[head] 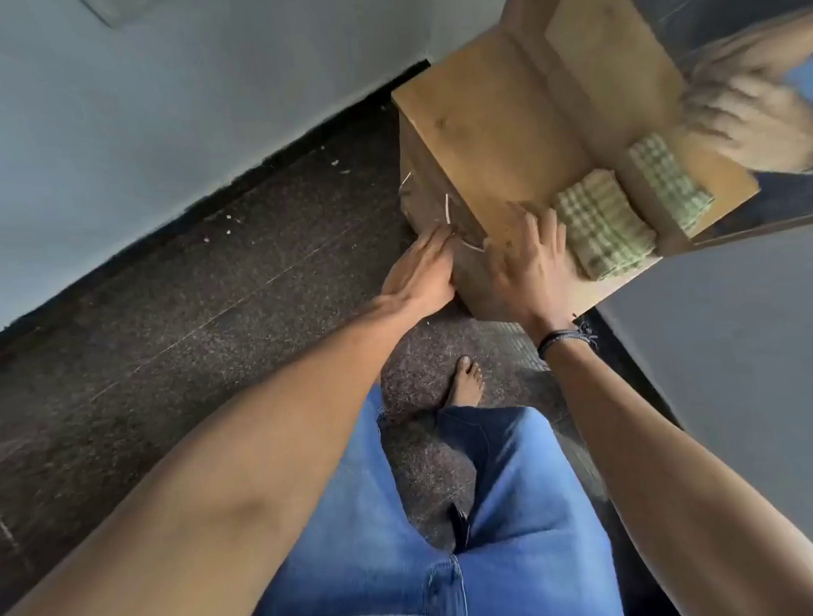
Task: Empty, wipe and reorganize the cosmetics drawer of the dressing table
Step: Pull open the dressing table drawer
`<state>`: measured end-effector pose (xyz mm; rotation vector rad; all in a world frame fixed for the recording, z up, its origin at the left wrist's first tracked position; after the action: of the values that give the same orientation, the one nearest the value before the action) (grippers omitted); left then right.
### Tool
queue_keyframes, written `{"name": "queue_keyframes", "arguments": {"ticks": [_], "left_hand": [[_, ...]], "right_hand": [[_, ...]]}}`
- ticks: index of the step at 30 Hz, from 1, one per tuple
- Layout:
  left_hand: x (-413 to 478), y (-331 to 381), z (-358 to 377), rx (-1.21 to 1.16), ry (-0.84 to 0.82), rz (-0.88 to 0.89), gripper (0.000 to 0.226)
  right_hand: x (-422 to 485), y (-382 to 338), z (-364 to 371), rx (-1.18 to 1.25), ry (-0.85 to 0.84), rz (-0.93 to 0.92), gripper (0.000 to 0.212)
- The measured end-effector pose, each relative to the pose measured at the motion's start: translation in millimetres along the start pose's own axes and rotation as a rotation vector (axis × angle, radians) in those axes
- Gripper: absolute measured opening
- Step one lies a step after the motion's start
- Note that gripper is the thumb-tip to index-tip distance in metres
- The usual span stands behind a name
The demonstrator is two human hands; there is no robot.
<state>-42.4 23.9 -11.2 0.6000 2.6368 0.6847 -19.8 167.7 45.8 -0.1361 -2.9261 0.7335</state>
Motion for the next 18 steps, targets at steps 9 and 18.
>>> {"name": "queue_keyframes", "arguments": {"ticks": [9, 18], "left_hand": [[24, -17, 43, -0.067, 0.197, 0.087, 0.046], [21, -26, 56, -0.08, 0.436, 0.12, 0.02]], "right_hand": [[-8, 24, 10, 0.267, 0.226, 0.101, 0.061], [-11, 23, 3, 0.395, 0.244, 0.069, 0.035]]}}
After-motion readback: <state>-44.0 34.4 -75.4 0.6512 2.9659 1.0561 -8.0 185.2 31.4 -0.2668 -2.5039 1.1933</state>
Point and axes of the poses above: each hand's wrist, its own x-axis towards the middle knuckle, its own z-axis out of the palm, y = z × x, the point moved 5 cm from there along x, towards the middle knuckle, and after that the axes turned 2 degrees about -x, right-handed, at the moved point
